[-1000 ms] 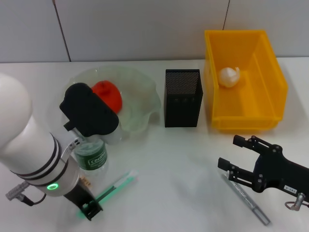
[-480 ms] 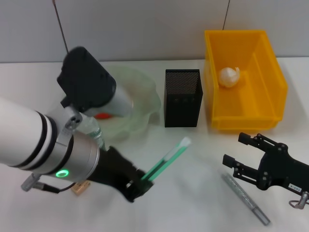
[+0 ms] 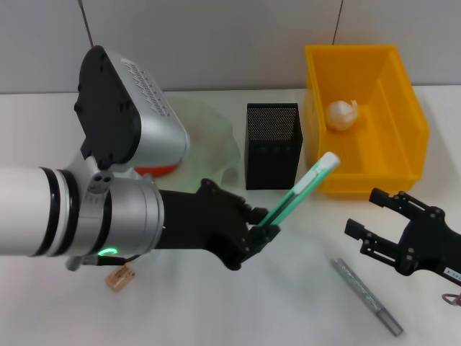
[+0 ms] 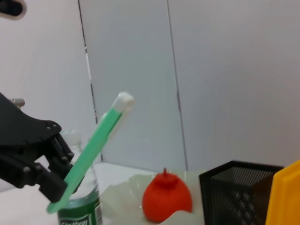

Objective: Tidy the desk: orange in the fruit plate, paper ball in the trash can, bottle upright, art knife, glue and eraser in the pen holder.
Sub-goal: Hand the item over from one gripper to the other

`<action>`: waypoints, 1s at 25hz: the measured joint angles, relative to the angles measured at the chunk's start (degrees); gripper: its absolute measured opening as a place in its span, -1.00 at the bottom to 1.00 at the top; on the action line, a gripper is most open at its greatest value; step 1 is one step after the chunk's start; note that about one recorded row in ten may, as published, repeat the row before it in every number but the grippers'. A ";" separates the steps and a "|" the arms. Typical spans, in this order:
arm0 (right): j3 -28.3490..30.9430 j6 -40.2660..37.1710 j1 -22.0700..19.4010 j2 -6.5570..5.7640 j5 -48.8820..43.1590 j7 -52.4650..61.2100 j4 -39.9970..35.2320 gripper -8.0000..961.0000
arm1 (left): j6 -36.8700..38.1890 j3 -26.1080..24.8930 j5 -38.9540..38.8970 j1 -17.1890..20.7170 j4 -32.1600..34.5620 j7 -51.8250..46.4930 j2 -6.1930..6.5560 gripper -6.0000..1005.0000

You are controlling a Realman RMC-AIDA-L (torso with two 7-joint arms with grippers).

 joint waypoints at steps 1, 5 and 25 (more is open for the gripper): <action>0.49 -0.45 -0.09 0.00 0.00 0.03 -0.06 0.58 | -2.08 0.46 -2.12 0.62 -0.94 2.60 0.03 -0.57; 1.61 -2.82 -0.75 0.00 0.00 0.40 0.01 0.58 | -7.19 0.91 -11.17 1.96 -7.04 13.60 0.06 -0.57; 8.59 -14.30 -2.81 -0.53 0.03 3.14 0.91 0.58 | -36.15 11.65 -22.76 2.40 -19.06 27.71 -0.06 -0.54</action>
